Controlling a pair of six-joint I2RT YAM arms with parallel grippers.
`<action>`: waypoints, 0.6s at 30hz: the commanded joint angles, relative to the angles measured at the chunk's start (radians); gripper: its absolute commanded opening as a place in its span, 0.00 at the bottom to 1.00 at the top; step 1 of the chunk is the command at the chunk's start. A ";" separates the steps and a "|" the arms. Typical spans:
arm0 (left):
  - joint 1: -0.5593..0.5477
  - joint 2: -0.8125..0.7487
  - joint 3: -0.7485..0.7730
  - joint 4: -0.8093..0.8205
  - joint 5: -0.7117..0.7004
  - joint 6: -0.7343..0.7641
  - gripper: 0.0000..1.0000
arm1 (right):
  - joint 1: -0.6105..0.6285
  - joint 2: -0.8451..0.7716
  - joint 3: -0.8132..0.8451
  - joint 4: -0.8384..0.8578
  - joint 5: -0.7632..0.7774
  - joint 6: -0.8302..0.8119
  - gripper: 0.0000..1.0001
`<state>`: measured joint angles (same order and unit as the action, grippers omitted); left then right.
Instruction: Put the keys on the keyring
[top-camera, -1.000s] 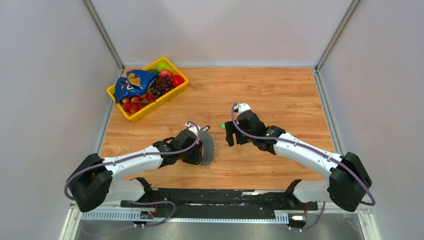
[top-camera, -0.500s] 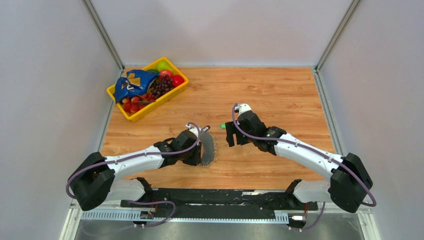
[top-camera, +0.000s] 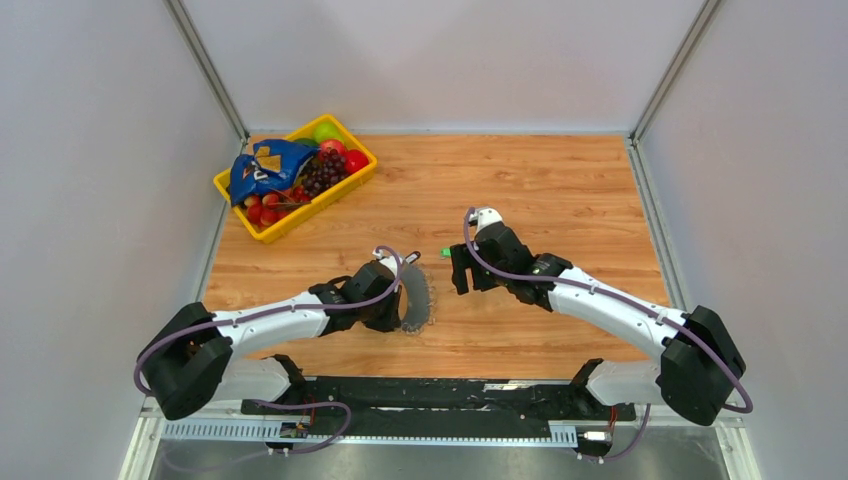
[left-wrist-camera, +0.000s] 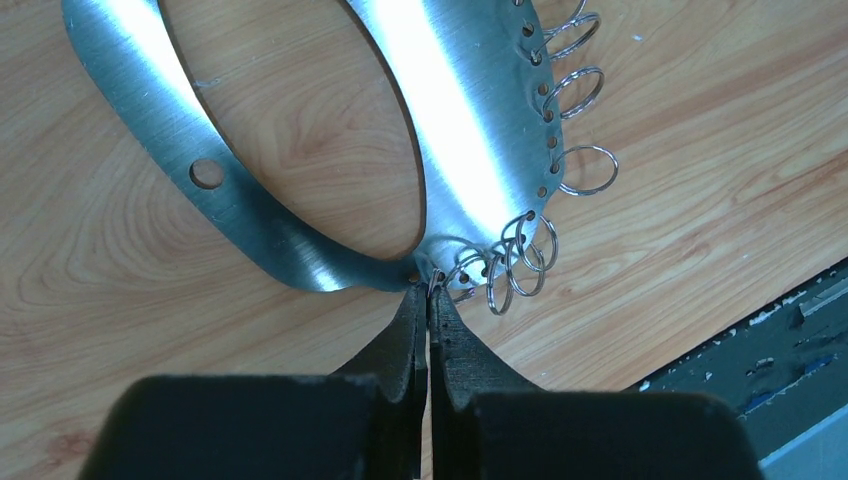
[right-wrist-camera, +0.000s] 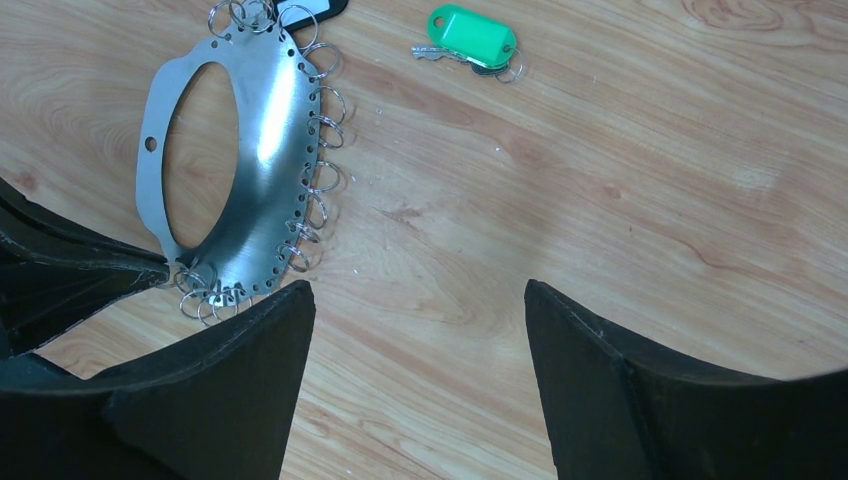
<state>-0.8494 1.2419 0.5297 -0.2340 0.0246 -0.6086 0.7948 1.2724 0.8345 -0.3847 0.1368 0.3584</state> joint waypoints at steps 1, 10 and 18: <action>0.000 -0.035 0.023 0.000 -0.013 0.014 0.00 | 0.009 -0.021 0.001 0.034 -0.010 0.018 0.80; -0.001 -0.168 0.128 -0.126 -0.021 0.112 0.00 | 0.018 -0.050 0.003 0.034 -0.029 -0.004 0.79; 0.001 -0.258 0.209 -0.207 -0.022 0.192 0.00 | 0.038 -0.118 0.005 0.035 -0.072 -0.048 0.79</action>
<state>-0.8494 1.0203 0.6834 -0.3920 0.0093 -0.4789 0.8146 1.2148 0.8326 -0.3847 0.1020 0.3443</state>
